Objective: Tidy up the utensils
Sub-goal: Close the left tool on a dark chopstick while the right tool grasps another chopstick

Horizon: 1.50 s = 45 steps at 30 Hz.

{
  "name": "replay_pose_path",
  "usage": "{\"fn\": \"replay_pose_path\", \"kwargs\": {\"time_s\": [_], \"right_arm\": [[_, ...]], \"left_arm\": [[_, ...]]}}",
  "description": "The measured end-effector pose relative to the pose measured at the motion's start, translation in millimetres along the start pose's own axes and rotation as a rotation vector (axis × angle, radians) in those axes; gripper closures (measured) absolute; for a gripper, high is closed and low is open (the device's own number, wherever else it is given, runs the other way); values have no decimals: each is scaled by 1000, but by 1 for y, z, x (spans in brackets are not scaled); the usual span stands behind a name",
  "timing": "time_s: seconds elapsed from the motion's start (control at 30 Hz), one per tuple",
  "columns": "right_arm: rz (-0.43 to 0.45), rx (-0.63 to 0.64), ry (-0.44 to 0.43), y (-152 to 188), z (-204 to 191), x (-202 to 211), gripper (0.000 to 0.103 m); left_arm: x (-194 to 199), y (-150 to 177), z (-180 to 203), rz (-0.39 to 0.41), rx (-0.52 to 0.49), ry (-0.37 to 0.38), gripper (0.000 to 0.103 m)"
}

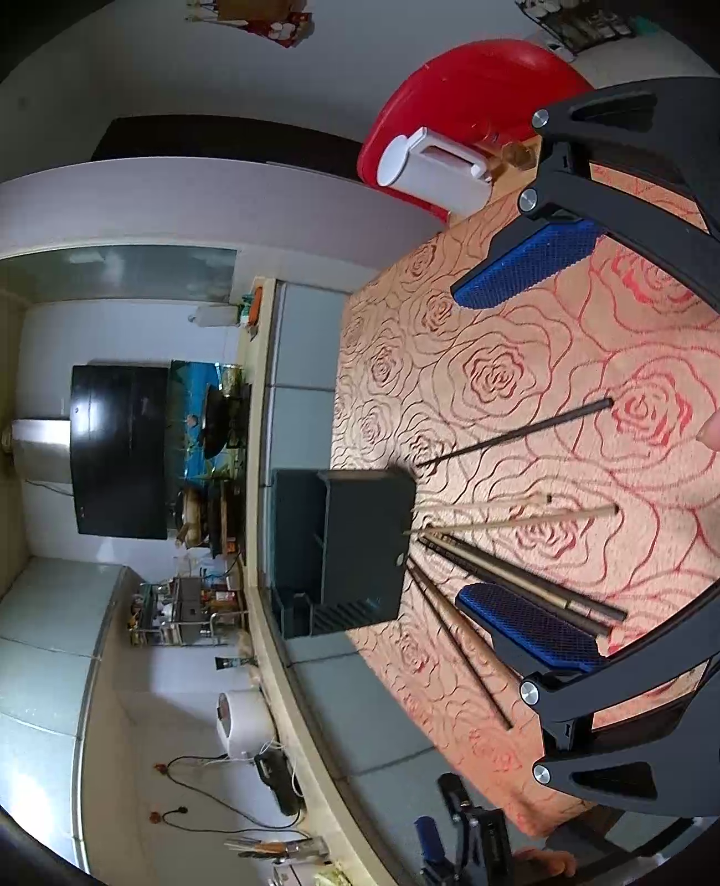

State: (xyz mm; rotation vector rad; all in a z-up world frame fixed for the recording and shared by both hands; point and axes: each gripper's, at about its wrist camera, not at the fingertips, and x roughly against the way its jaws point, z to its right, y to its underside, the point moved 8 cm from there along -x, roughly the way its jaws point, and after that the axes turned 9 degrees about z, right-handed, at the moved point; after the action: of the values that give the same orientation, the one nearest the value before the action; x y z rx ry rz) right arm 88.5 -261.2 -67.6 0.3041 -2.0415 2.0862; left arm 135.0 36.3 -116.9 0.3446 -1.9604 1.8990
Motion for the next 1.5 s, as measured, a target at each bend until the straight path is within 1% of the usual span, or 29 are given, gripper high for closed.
{"fn": "replay_pose_path", "kwargs": {"time_s": [0.13, 0.2, 0.23, 0.27, 0.3, 0.37, 0.4, 0.43, 0.6, 0.7, 0.73, 0.77, 0.87, 0.93, 0.97, 1.03, 1.07, 1.17, 1.2, 1.23, 1.27, 1.33, 1.4, 1.43, 1.5], "right_arm": [[-27, 3, 7, 9, 11, -9, 7], [-40, 5, 4, 13, 13, -13, 7], [-48, 4, 1, 16, 14, -15, 7], [-54, 4, -2, 18, 15, -17, 7], [-61, 3, -6, 20, 14, -19, 7], [-73, 5, -15, 23, 15, -23, 7], [-78, 7, -19, 25, 14, -25, 7], [-83, 9, -22, 27, 14, -27, 7], [-109, 6, -28, 35, 20, -35, 7], [-122, -3, -26, 39, 26, -40, 7], [-125, -6, -24, 40, 29, -41, 7], [-125, -7, -22, 41, 32, -42, 7], [-131, -4, -16, 46, 41, -47, 7], [-150, -8, -17, 52, 45, -51, 14], [-164, -14, -20, 57, 48, -54, 16], [-193, -21, -34, 67, 48, -59, 26], [-212, -16, -43, 74, 46, -61, 29], [-254, 3, -84, 90, 37, -68, 45], [-271, 19, -93, 95, 32, -70, 46], [-281, 29, -95, 99, 31, -71, 49], [-292, 37, -94, 102, 30, -72, 55], [-312, 47, -97, 109, 27, -74, 59], [-324, 56, -95, 114, 25, -76, 63], [-330, 60, -94, 116, 24, -76, 67], [-322, 69, -98, 118, 20, -76, 71]], "left_arm": [[-18, 15, 9, -43, -64, 20, 8], [-27, 22, 12, -65, -83, 35, 12], [-32, 25, 12, -82, -87, 42, 18], [-37, 29, 12, -100, -90, 51, 26], [-42, 33, 12, -114, -92, 58, 30], [-50, 40, 11, -146, -94, 70, 46], [-55, 45, 12, -167, -97, 82, 49], [-56, 47, 13, -176, -100, 89, 55], [-67, 55, 25, -204, -138, 149, 61], [-73, 56, 26, -218, -138, 181, 67], [-75, 55, 26, -220, -136, 188, 71], [-76, 54, 27, -222, -136, 194, 76], [-78, 53, 28, -216, -132, 215, 81], [-78, 53, 30, -213, -115, 240, 85], [-78, 53, 30, -208, -113, 242, 87], [-78, 54, 29, -195, -129, 221, 93], [-78, 54, 28, -192, -129, 218, 94], [-78, 53, 25, -195, -101, 226, 94], [-78, 53, 25, -194, -96, 227, 94], [-77, 53, 25, -192, -98, 224, 94], [-77, 53, 26, -190, -101, 221, 94], [-76, 54, 26, -186, -107, 215, 95], [-74, 54, 27, -185, -110, 213, 95], [-74, 55, 27, -185, -109, 211, 95], [-73, 55, 27, -185, -109, 209, 95]]}}
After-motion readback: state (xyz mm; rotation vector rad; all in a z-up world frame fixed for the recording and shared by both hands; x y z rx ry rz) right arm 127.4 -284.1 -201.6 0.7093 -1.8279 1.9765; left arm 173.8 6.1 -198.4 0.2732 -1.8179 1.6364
